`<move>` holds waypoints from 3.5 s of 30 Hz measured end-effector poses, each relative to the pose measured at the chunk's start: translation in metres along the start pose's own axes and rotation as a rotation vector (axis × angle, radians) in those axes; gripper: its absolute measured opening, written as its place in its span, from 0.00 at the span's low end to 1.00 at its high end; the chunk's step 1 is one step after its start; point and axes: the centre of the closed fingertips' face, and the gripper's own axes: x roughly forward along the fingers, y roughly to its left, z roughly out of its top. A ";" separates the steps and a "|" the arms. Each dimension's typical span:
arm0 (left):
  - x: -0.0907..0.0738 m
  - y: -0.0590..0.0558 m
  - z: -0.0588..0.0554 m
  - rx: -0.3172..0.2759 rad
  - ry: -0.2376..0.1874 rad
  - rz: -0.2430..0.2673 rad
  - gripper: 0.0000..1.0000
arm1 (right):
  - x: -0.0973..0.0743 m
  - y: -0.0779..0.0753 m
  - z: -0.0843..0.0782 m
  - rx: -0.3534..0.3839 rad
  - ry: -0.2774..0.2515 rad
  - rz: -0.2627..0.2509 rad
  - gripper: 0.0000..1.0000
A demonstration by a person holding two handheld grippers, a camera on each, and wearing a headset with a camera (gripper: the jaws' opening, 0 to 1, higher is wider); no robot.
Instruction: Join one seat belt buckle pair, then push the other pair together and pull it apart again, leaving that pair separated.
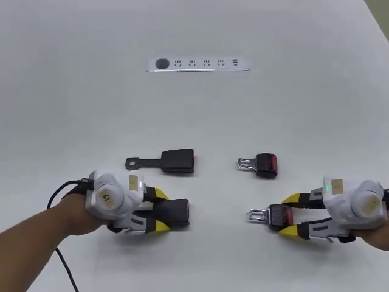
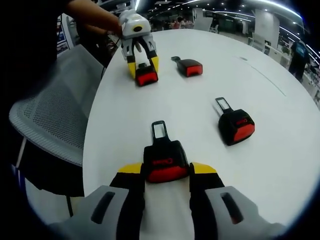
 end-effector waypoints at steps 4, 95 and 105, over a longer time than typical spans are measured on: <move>0.000 0.001 -0.002 0.014 0.013 -0.013 0.34 | 0.007 -0.001 0.006 -0.009 -0.003 0.007 0.33; 0.004 0.001 0.003 0.077 0.113 -0.033 0.33 | 0.109 0.029 0.106 -0.059 -0.110 0.047 0.33; 0.003 0.002 0.000 0.074 0.096 -0.040 0.34 | 0.105 0.031 0.107 -0.072 -0.123 0.048 0.33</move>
